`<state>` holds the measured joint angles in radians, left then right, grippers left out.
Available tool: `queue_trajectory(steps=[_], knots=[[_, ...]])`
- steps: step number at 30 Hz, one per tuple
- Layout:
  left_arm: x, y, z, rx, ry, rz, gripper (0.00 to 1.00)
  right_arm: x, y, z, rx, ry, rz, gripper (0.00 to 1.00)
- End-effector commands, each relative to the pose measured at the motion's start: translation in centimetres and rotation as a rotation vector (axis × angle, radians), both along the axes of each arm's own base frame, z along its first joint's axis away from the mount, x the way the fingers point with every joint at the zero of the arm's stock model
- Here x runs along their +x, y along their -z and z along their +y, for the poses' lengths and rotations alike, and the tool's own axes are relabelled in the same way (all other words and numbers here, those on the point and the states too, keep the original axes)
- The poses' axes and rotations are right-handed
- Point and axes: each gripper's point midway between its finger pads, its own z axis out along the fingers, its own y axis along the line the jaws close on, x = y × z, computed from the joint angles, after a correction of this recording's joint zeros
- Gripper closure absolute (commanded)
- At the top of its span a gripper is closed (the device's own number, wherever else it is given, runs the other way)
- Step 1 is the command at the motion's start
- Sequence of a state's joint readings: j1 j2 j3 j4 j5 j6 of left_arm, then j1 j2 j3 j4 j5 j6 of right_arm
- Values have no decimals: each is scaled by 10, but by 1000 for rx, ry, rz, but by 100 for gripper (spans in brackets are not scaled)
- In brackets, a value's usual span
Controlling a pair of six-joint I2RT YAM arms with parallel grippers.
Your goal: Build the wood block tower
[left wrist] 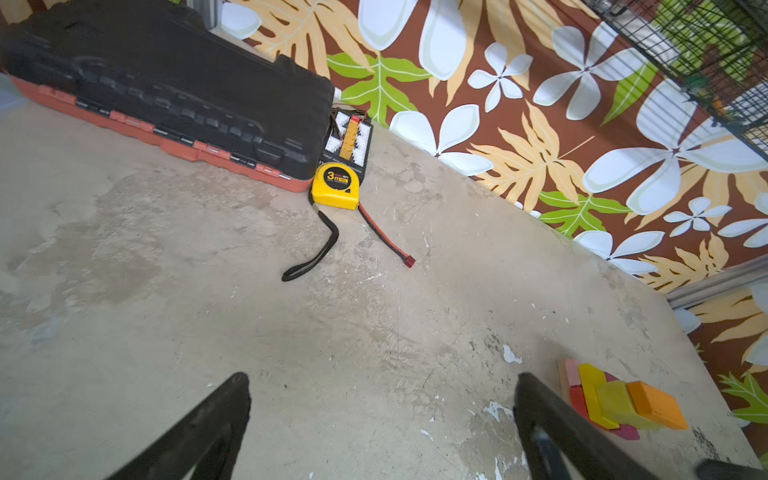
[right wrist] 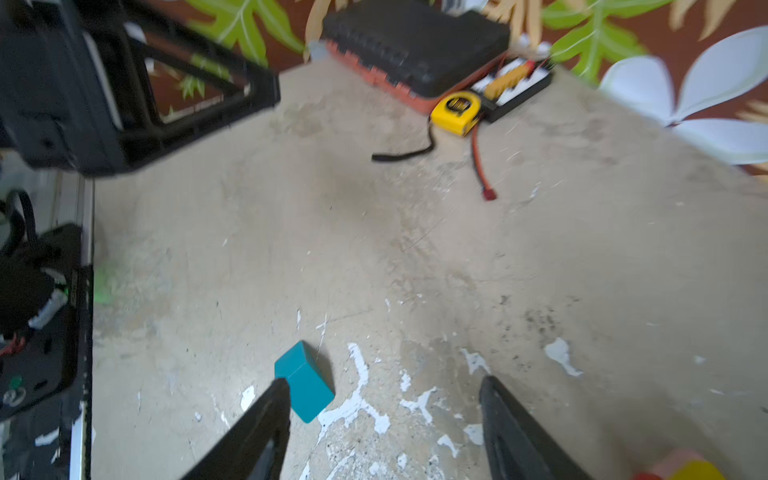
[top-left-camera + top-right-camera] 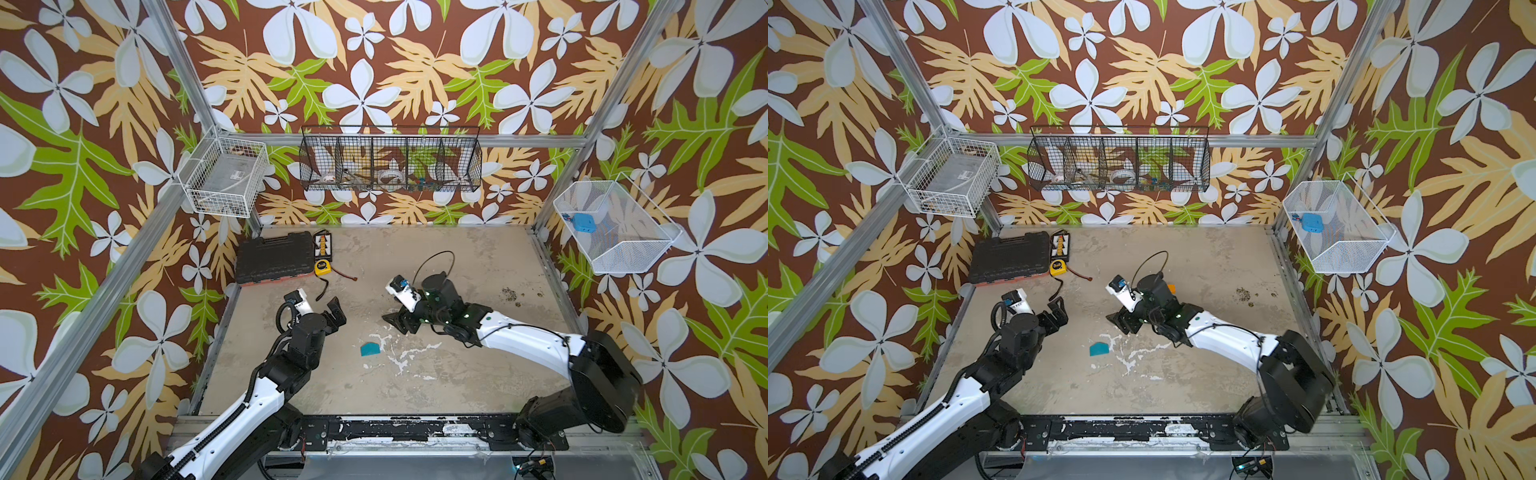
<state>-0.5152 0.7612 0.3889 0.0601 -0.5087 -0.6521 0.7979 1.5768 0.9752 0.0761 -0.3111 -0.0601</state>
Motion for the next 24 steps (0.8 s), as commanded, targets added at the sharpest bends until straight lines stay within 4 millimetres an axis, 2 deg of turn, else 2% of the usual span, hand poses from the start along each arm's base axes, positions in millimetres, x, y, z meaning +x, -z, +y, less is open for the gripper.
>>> queue_trajectory(steps=[1, 4, 7, 16, 24], knots=[[11, -29, -5, -9, 11, -100, 0, -15, 35, 16, -116, -120, 36, 29], [13, -22, -4, 14, 1, -81, 0, -27, 65, 30, -203, -185, 65, 27], [16, -17, 0, 40, -32, -66, 0, -34, 85, 37, -274, -214, 73, 27], [17, -12, 9, 76, -79, -57, 0, -42, 102, 44, -317, -251, 110, 29], [17, -15, 8, 71, -76, -66, 0, -44, 121, 45, -378, -261, 150, 40]])
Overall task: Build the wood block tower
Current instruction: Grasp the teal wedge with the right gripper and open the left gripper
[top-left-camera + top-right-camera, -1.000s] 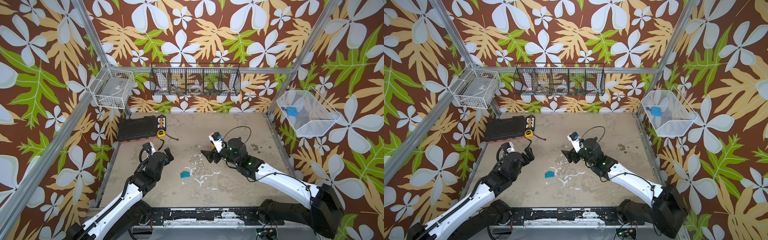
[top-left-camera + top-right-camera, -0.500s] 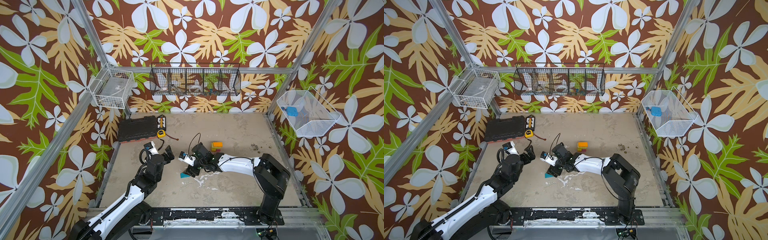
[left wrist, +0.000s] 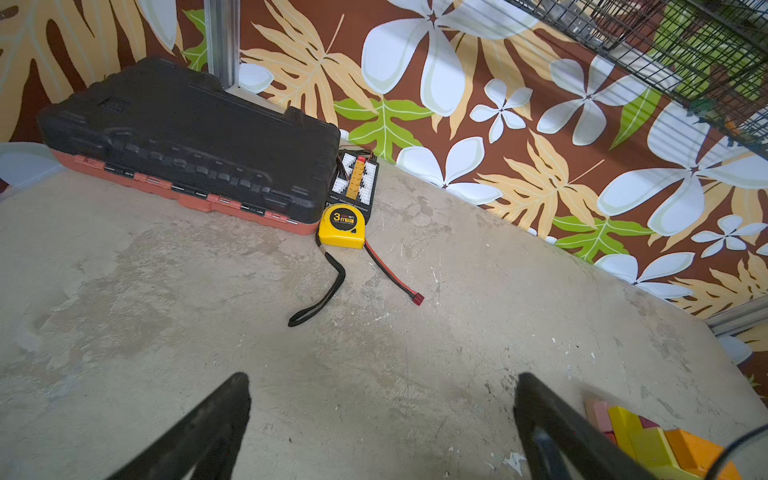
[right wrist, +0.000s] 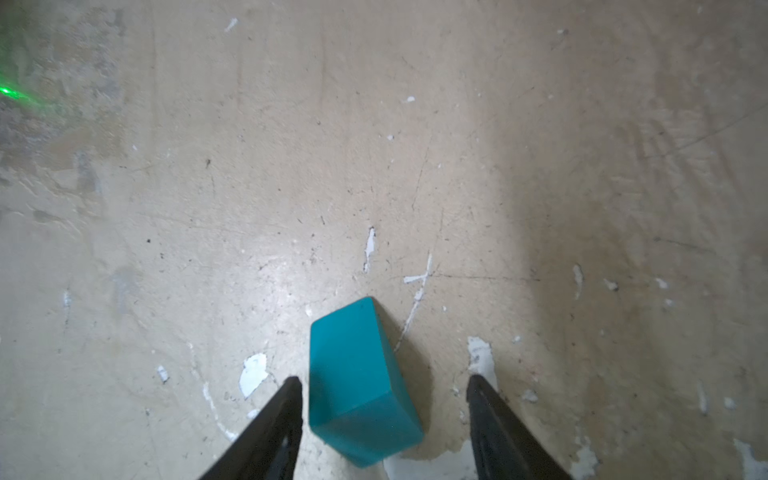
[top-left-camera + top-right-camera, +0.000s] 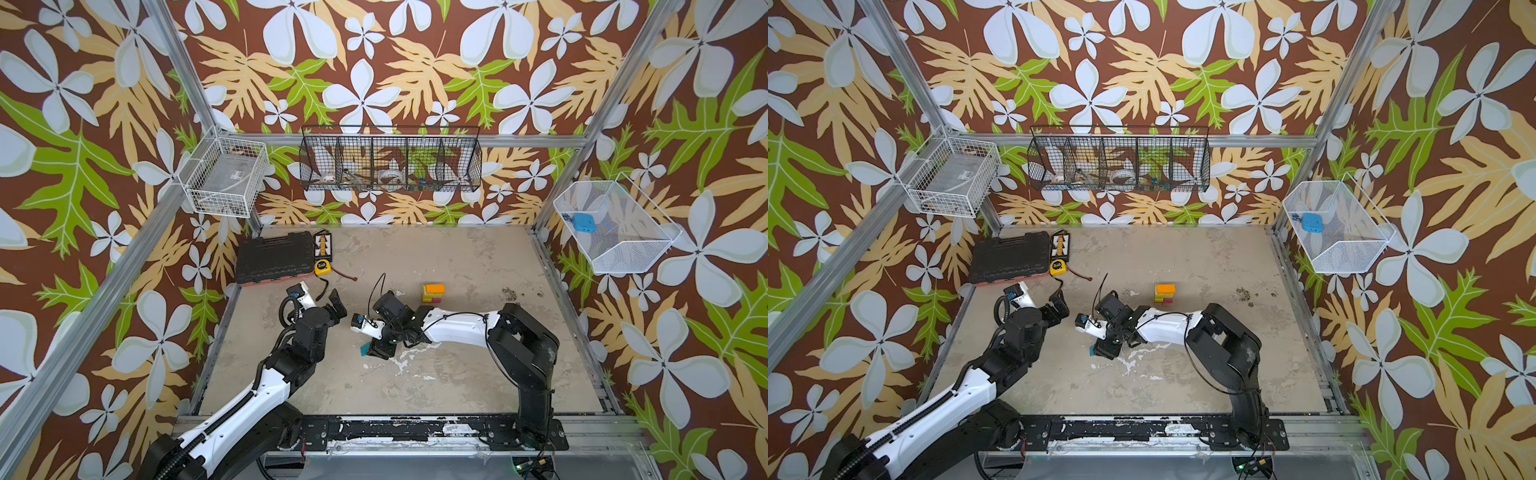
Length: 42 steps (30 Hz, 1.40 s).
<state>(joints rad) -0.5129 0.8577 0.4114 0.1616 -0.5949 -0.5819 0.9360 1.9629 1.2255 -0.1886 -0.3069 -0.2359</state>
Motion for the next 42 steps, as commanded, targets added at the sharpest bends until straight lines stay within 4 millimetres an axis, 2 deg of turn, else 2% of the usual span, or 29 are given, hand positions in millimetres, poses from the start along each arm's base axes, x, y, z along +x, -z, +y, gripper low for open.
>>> queue_trajectory(steps=[1, 9, 11, 15, 32, 39, 42], knots=[[2, -7, 1, -8, -14, -33, 0, -3, 5, -2, -35, -7, 11, 41], [4, -5, 0, -1, -11, -22, 0, -10, 13, 2, -63, -31, 20, 44], [4, -5, 0, -1, -11, -21, 0, -11, 14, 3, -72, -34, 20, 48], [4, -6, 0, -3, -9, -23, 0, -10, 15, 6, -78, -31, 32, 61], [5, -6, -2, -4, -3, -21, 0, -11, 5, 4, -65, -19, 25, 83], [4, -6, -2, -9, -1, -21, 0, -5, -10, 1, -47, 4, -28, 91], [5, -5, -3, -21, 3, -23, 0, -3, -27, -3, -24, 11, -66, 99]])
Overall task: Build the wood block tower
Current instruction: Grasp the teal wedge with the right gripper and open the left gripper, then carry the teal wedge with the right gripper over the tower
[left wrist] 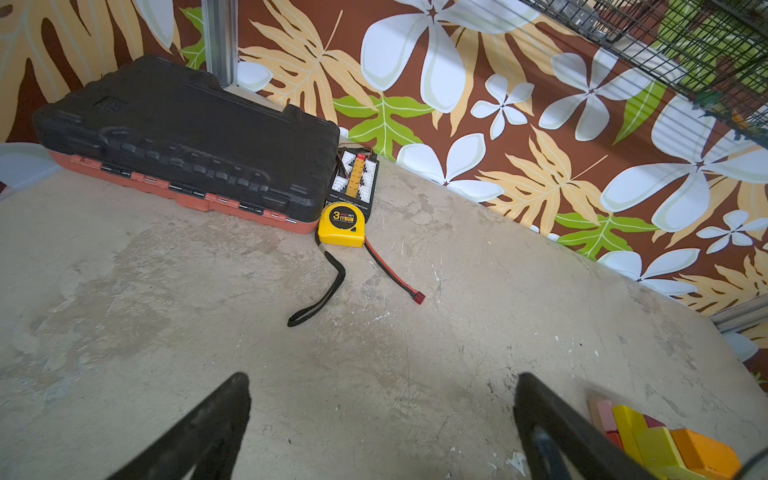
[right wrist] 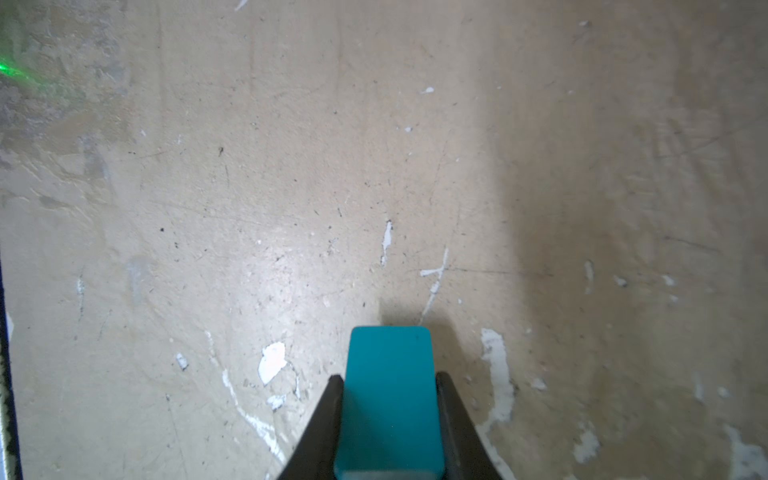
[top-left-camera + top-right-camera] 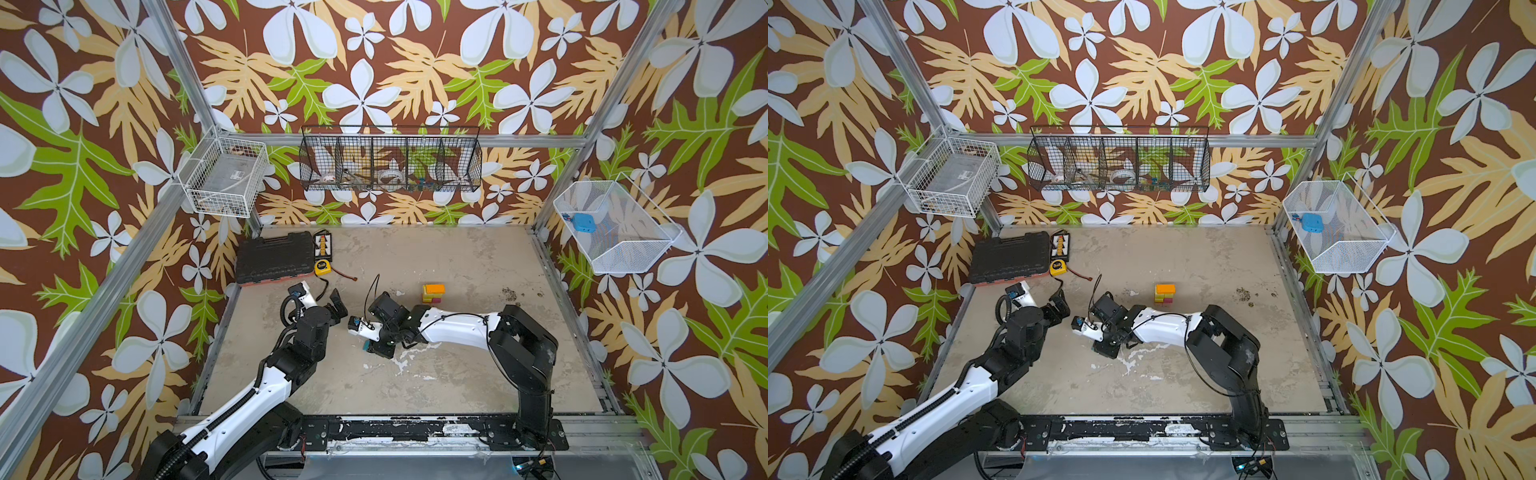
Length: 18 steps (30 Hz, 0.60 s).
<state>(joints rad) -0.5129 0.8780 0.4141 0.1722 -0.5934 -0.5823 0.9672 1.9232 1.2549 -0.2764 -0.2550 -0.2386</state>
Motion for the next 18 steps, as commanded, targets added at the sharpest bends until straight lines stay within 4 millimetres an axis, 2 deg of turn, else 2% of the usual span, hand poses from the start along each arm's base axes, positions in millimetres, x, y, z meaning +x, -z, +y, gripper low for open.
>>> queue_trajectory(steps=[1, 5, 10, 13, 18], knots=[[3, -7, -4, -30, 11, -30, 0, 5, -18, -4, 32, 20, -57, 100], [6, -5, -10, -40, 37, -21, 0, 12, -58, -13, 84, 39, -156, 100], [6, -5, -10, -39, 33, -15, 0, 17, -133, -22, 181, 15, -279, 100], [5, -7, -10, -47, 36, -27, 0, 22, -168, -28, 201, -9, -357, 100], [4, -9, -9, -53, 37, -38, 0, 31, -230, -51, 389, -54, -345, 100]])
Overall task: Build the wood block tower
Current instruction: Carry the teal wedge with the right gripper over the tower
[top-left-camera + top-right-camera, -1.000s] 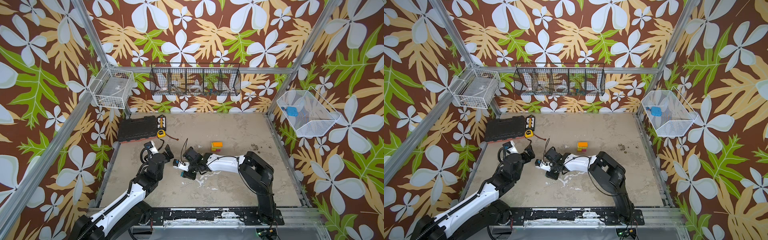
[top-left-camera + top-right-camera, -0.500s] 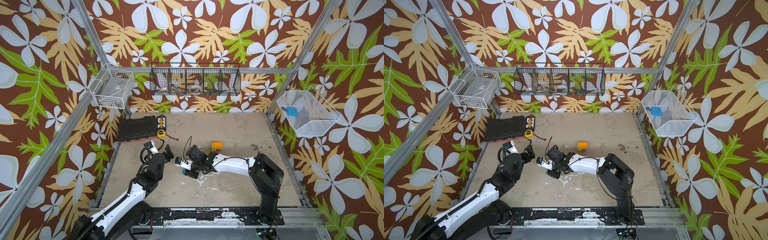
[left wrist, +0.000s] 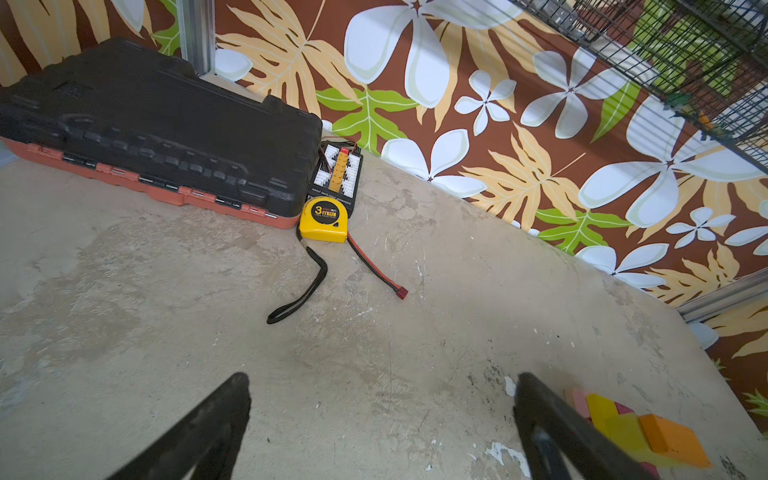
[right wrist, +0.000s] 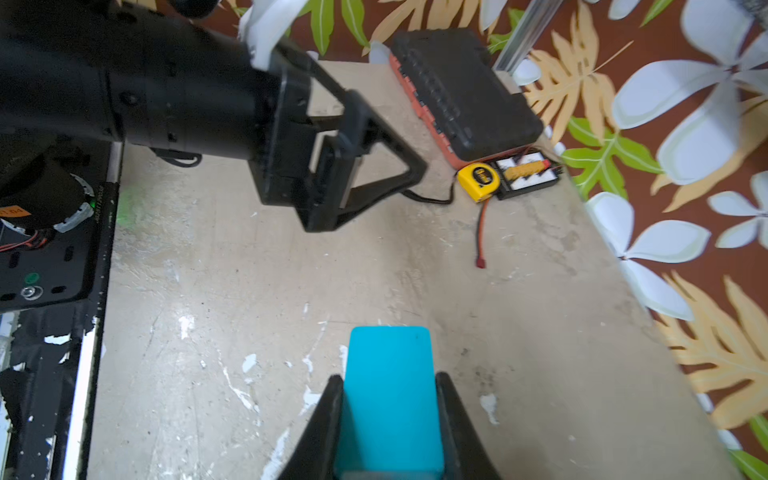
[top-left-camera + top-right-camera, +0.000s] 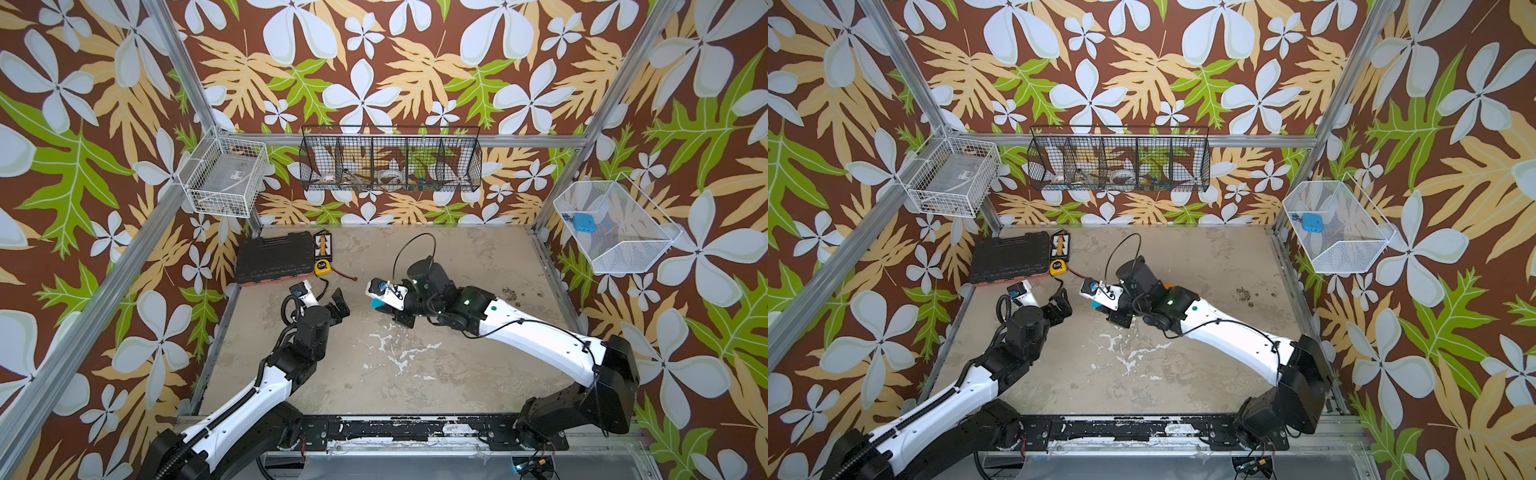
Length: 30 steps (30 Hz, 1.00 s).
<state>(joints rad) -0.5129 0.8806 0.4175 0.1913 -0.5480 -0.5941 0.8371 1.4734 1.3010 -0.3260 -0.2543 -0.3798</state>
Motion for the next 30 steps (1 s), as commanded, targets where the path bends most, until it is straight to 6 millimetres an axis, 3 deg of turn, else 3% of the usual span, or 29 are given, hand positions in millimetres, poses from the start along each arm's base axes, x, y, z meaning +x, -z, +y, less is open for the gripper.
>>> queue_trajectory(steps=[1, 3, 8, 11, 15, 20, 23, 30], knots=[[1, -6, -1, -18, -1, -27, 0, -9, -27, -11, 78, -127, -1, 100], [2, -6, -1, -17, 1, -27, 0, -6, -31, -21, 55, -130, -75, 100], [2, -6, -1, -15, 0, -26, 0, 15, -9, -51, -108, -80, -228, 100], [2, -6, -2, -21, 4, -26, 0, 19, 3, -72, -152, -136, -195, 100], [2, -5, -3, -20, 8, -24, 0, 41, 12, -102, -201, -118, -156, 100], [3, -4, -3, -19, 7, -21, 0, 65, 48, -129, -325, -105, -24, 100], [4, -3, -4, -19, 11, -20, 0, 73, 70, -138, -384, -117, 34, 100], [7, 1, -13, -19, 53, -6, 0, 92, 93, -132, -389, -141, 106, 100]])
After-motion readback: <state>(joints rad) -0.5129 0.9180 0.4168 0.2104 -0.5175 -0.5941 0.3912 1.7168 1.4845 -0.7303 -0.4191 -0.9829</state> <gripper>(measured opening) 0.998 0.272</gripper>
